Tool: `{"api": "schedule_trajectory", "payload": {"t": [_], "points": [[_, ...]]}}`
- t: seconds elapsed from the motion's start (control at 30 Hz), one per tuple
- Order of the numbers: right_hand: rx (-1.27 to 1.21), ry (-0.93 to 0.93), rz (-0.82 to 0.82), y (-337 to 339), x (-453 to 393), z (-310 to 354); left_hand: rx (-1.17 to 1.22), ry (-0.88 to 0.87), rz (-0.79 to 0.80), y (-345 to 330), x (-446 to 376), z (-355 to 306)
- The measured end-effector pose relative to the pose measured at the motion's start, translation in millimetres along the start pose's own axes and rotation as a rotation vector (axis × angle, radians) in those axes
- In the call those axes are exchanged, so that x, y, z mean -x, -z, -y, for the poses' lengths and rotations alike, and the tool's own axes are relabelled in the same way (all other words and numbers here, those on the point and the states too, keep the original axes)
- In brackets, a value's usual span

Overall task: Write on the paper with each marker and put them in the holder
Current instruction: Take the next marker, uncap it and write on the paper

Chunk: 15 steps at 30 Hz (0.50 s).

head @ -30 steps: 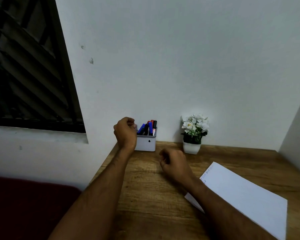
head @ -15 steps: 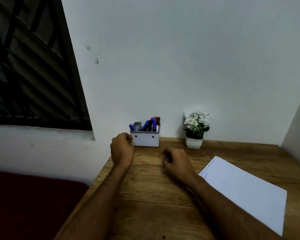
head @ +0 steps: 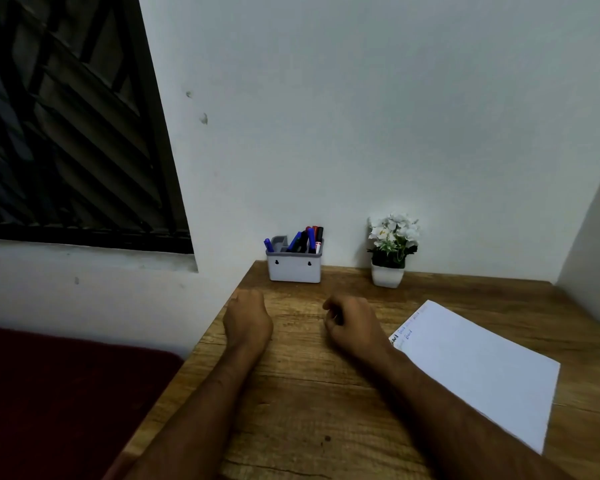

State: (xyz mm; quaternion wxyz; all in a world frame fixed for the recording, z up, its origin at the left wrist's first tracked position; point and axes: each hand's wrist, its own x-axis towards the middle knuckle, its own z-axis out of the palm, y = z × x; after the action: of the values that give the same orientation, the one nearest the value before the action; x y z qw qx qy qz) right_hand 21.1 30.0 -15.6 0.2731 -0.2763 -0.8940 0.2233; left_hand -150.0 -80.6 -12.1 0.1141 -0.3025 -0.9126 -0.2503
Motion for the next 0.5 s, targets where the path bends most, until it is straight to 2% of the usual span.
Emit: {"api": "schedule_trajectory", "payload": {"t": [0.2, 0.3, 0.37, 0.5], "points": [[-0.011, -0.019, 0.018, 2.9, 2.9, 0.4, -0.002, -0.028, 0.021, -2.9, 0.3, -7.4], [-0.030, -0.029, 0.019, 4.2, 2.0, 0.0, 0.061, 0.014, 0.057, -3.0, -4.4, -12.6], [-0.065, -0.045, 0.027, 5.2, 1.1, 0.0, 0.174, 0.089, 0.112, -2.4, -10.7, -15.8], [-0.178, -0.107, 0.009, 6.1, -3.0, -1.4, 0.555, 0.248, 0.279, 3.1, -18.9, -22.1]]}}
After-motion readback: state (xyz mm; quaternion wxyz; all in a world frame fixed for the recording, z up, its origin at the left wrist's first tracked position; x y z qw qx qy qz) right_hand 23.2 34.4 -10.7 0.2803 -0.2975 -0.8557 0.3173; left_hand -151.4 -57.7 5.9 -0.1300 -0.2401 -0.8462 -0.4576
